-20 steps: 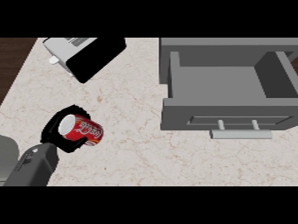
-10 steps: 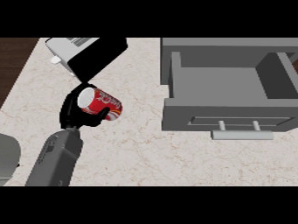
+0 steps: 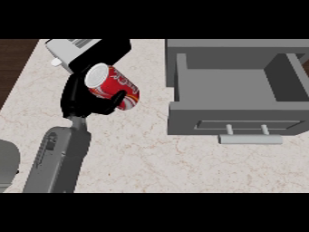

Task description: Pick up the can, place it into the drawer and close the drawer

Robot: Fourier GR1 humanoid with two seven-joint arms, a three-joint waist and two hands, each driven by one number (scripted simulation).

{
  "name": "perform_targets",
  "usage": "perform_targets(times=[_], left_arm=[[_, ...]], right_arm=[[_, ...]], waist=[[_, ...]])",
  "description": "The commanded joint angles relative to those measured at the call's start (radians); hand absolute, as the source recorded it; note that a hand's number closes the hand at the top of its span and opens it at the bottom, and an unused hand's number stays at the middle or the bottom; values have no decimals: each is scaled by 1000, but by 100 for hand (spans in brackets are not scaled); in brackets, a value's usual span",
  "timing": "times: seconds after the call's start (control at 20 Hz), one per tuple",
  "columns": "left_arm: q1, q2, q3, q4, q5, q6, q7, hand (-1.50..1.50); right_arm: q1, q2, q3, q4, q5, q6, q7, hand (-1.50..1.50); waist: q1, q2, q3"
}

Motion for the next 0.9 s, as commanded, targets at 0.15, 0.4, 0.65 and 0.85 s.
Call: perform_targets(times=[0.15,0.4,0.65,0.85], left_arm=[[-116,-3,-116,-122,-45,200,152,150],[-224,1,-90,-61,-75,213,200,150],[-346,-3,-175,72,-24,330,136,150],[-448,-3,-164,67,-43,358,217,150]], right_arm=[[-39,0,-14,46,2,9,5,-150],[-1,21,13,23,-1,22,-12,-150],[6,22,22,29,25,29,-36,-150],[31,22,54,-24,1,-10,-11,-150]], waist=[[-9,4,0],[-13,5,0],[-22,7,0],[-20,5,0]])
